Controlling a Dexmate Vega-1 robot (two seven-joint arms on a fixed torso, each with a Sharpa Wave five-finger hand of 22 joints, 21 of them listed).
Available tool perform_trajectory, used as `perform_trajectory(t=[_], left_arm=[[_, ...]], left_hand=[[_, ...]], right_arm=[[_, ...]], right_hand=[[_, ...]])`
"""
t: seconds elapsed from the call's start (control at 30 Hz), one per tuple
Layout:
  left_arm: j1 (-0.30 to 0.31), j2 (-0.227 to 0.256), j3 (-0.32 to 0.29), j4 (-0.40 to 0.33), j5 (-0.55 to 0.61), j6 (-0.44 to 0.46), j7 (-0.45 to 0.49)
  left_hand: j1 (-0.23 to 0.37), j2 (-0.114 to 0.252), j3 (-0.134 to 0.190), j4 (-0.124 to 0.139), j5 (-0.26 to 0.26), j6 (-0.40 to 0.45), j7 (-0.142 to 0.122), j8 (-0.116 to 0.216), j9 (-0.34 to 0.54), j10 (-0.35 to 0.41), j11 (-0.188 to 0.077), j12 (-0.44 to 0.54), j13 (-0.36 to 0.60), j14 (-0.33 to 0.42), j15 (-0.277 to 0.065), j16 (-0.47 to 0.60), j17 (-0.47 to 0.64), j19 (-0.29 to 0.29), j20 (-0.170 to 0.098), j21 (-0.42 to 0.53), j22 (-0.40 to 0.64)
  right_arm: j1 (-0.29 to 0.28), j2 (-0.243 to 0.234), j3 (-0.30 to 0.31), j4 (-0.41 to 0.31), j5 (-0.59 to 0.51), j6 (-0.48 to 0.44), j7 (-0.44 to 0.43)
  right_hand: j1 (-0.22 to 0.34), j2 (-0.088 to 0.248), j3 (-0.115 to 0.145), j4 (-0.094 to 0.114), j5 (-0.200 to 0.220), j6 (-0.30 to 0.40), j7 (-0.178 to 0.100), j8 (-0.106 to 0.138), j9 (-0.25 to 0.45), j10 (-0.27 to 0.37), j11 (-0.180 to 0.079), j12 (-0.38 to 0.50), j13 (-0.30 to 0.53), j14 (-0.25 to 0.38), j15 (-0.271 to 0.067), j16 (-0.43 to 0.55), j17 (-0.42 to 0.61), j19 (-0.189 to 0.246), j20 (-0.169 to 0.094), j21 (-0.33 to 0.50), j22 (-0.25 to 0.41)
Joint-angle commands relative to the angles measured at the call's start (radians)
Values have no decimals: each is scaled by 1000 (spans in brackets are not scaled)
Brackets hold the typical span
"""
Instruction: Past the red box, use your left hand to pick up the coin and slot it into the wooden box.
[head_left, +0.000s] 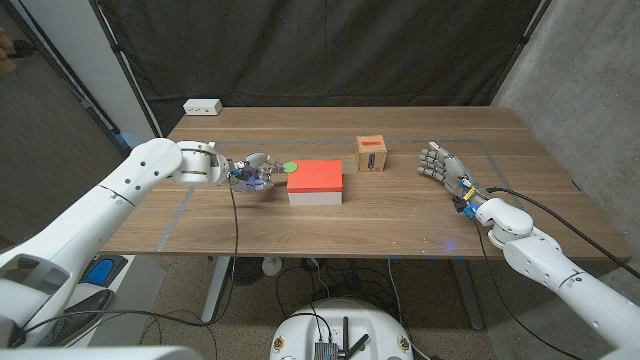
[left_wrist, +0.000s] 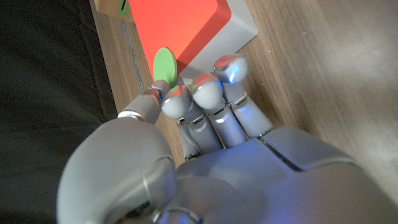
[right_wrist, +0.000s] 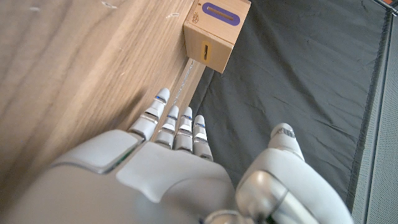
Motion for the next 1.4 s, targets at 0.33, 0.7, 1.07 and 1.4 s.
perform_trajectory(t=[0.33, 0.7, 1.07, 1.4], left_arm=[[10, 15, 5, 0, -7, -28, -10], [11, 19, 12, 9, 2, -38, -34], [17, 10, 11, 18, 17, -66, -60], [27, -2, 6, 18, 23, -91, -61]], left_hand=[[0, 7, 4, -4, 6, 6, 4, -18, 0, -1, -1, 15, 7, -3, -1, 7, 2, 0, -19, 12, -13], [-11, -2, 2, 0, 5, -8, 17, -39, -9, -6, -1, 10, 1, -5, 0, 5, 2, -4, -19, 18, -20], [-16, 0, 5, -2, 3, -18, 22, -56, -23, -8, -1, 10, -1, -6, -1, 1, -3, -3, -19, 26, -25], [2, 16, 20, -8, 7, 24, 18, -46, -33, -5, -1, 5, -9, -4, -1, 2, -4, -3, -20, 35, -25]], right_arm=[[7, 2, -9, 2, -10, -4, -2], [14, 6, -14, 2, -14, -7, -3], [12, 5, -14, -1, -14, -14, -10], [16, 6, -15, 1, -15, -15, -9]], right_hand=[[-6, 4, 3, -6, 1, 10, -2, 4, 5, 10, 0, 6, 2, 8, 1, 6, 1, 8, 4, -7, 6], [-7, 5, 3, -6, 1, 9, -3, 3, 5, 14, 0, 7, 3, 9, 2, 6, -1, 10, 5, -13, 6], [-8, 5, 3, -6, 1, 11, -2, 3, 6, 16, -2, 8, 3, 8, 2, 6, -2, 12, 7, -18, 6], [-8, 5, 3, -7, 1, 10, -4, 3, 6, 21, -1, 9, 4, 9, 2, 6, -3, 14, 7, -22, 6]])
